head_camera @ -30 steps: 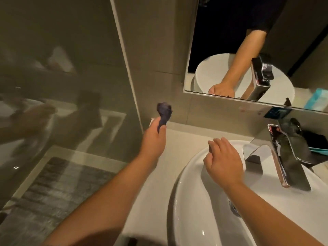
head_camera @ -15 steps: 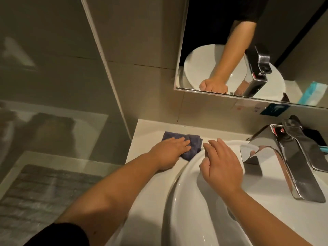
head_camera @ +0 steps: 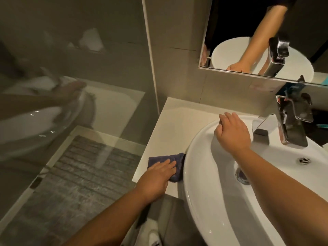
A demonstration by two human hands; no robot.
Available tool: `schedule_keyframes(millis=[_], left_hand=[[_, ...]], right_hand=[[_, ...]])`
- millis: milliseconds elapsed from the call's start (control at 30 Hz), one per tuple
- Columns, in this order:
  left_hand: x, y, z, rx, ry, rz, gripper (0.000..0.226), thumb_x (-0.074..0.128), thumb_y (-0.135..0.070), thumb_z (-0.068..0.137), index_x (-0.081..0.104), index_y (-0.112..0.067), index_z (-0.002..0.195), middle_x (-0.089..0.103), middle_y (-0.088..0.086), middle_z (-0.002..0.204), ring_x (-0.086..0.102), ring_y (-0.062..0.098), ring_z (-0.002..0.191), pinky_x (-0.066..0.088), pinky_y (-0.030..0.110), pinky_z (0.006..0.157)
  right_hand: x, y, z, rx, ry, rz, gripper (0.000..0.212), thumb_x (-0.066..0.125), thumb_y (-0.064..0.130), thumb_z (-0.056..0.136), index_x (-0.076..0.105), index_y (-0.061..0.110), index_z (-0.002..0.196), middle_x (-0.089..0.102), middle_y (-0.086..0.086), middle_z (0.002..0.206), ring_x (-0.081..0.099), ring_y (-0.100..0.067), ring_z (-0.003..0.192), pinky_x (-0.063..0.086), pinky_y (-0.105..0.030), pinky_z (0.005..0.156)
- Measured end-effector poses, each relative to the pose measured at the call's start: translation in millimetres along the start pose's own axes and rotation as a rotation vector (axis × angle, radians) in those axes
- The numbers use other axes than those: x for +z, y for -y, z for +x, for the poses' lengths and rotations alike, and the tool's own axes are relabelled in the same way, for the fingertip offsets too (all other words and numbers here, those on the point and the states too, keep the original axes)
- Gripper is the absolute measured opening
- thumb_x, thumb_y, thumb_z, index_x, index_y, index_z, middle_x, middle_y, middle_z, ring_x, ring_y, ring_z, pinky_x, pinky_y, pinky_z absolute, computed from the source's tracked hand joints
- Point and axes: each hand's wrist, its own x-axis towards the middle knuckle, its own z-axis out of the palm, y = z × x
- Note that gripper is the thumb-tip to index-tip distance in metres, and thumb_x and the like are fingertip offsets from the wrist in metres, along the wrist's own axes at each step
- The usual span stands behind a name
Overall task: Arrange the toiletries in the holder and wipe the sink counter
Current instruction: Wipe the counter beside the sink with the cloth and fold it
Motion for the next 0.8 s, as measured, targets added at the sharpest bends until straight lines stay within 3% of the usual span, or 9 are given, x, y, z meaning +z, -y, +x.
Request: schedule_keyframes(millis=[67, 167, 267, 333, 433, 500, 567, 667, 800], left_hand=[[10.7, -11.6, -28.5, -0.049, 0.0, 0.0, 0.056, 0.039, -0.015, 0.095, 0.027, -0.022, 0.149, 0.022, -0.003, 0.159, 0.016, 0.014, 0.147, 0.005, 0.028, 0.119], [19.6, -30.0, -63.8, -0.063, -0.009, -0.027, 0.054, 0.038, -0.016, 0.095, 0.03, -0.02, 0.148, 0.024, -0.002, 0.158, 0.017, 0.015, 0.147, 0.004, 0.026, 0.118], [17.4, -49.8, -97.6, -0.075, 0.097, -0.062, 0.047, 0.04, -0.022, 0.093, 0.044, -0.026, 0.14, 0.04, -0.001, 0.152, 0.036, 0.019, 0.14, 0.026, 0.027, 0.113], [13.2, -64.4, -120.4, -0.097, 0.242, -0.093, 0.043, 0.042, -0.03, 0.088, 0.052, -0.032, 0.129, 0.057, 0.001, 0.136, 0.053, 0.024, 0.123, 0.044, 0.031, 0.099], [-1.5, -85.1, -144.6, -0.119, 0.325, -0.084, 0.042, 0.041, -0.027, 0.088, 0.053, -0.029, 0.128, 0.061, 0.005, 0.13, 0.055, 0.027, 0.119, 0.046, 0.033, 0.094], [-23.6, -101.0, -150.2, -0.141, 0.248, -0.106, 0.038, 0.043, -0.023, 0.09, 0.056, -0.027, 0.126, 0.062, 0.004, 0.127, 0.056, 0.024, 0.117, 0.045, 0.031, 0.092], [-50.8, -125.8, -156.2, -0.117, 0.13, -0.13, 0.033, 0.045, -0.023, 0.09, 0.058, -0.029, 0.12, 0.065, -0.001, 0.122, 0.058, 0.019, 0.112, 0.046, 0.03, 0.09], [-87.9, -162.5, -159.5, -0.051, -0.056, -0.14, 0.031, 0.045, -0.024, 0.092, 0.055, -0.034, 0.12, 0.065, -0.008, 0.12, 0.059, 0.012, 0.109, 0.048, 0.028, 0.093], [-129.3, -206.8, -153.2, 0.099, -0.256, -0.024, 0.04, 0.047, -0.022, 0.093, 0.045, -0.034, 0.131, 0.059, -0.007, 0.132, 0.057, 0.015, 0.116, 0.047, 0.032, 0.099]], right_hand=[[-2.6, -2.1, -3.4, 0.019, 0.097, 0.025, 0.047, 0.026, 0.032, 0.088, 0.048, 0.008, 0.123, 0.052, -0.012, 0.127, 0.043, -0.035, 0.121, 0.04, -0.049, 0.099], [-17.1, 2.0, -20.1, 0.013, 0.166, 0.056, 0.029, 0.039, 0.029, 0.088, 0.049, 0.007, 0.104, 0.048, -0.015, 0.119, 0.044, -0.036, 0.115, 0.038, -0.048, 0.093], [-36.0, 8.0, -55.8, -0.076, 0.277, 0.106, 0.038, 0.051, 0.029, 0.091, 0.053, 0.006, 0.122, 0.047, -0.015, 0.136, 0.039, -0.034, 0.128, 0.032, -0.044, 0.103], [-51.7, 11.4, -87.9, -0.032, 0.388, 0.277, 0.047, 0.052, 0.031, 0.095, 0.05, 0.008, 0.135, 0.041, -0.011, 0.15, 0.035, -0.029, 0.138, 0.029, -0.038, 0.11], [-72.5, 10.4, -134.7, 0.031, 0.483, 0.41, 0.031, 0.052, 0.032, 0.094, 0.066, 0.018, 0.118, 0.061, -0.005, 0.132, 0.055, -0.026, 0.122, 0.04, -0.038, 0.102], [-87.3, 8.1, -163.1, 0.071, 0.538, 0.518, 0.025, 0.051, 0.03, 0.091, 0.07, 0.016, 0.081, 0.072, -0.006, 0.092, 0.066, -0.03, 0.09, 0.05, -0.041, 0.081], [-109.8, 6.2, -191.7, 0.104, 0.582, 0.609, 0.03, 0.051, 0.03, 0.092, 0.07, 0.01, 0.08, 0.072, -0.004, 0.079, 0.067, -0.026, 0.074, 0.051, -0.035, 0.069], [-144.9, 9.4, -218.1, 0.105, 0.618, 0.718, 0.032, 0.05, 0.039, 0.094, 0.073, 0.016, 0.087, 0.072, 0.002, 0.084, 0.065, -0.017, 0.074, 0.055, -0.035, 0.074], [-196.3, 12.7, -221.7, 0.21, 0.741, 0.932, 0.05, 0.041, 0.056, 0.095, 0.07, 0.017, 0.106, 0.072, -0.004, 0.103, 0.066, -0.02, 0.093, 0.053, -0.033, 0.08]])
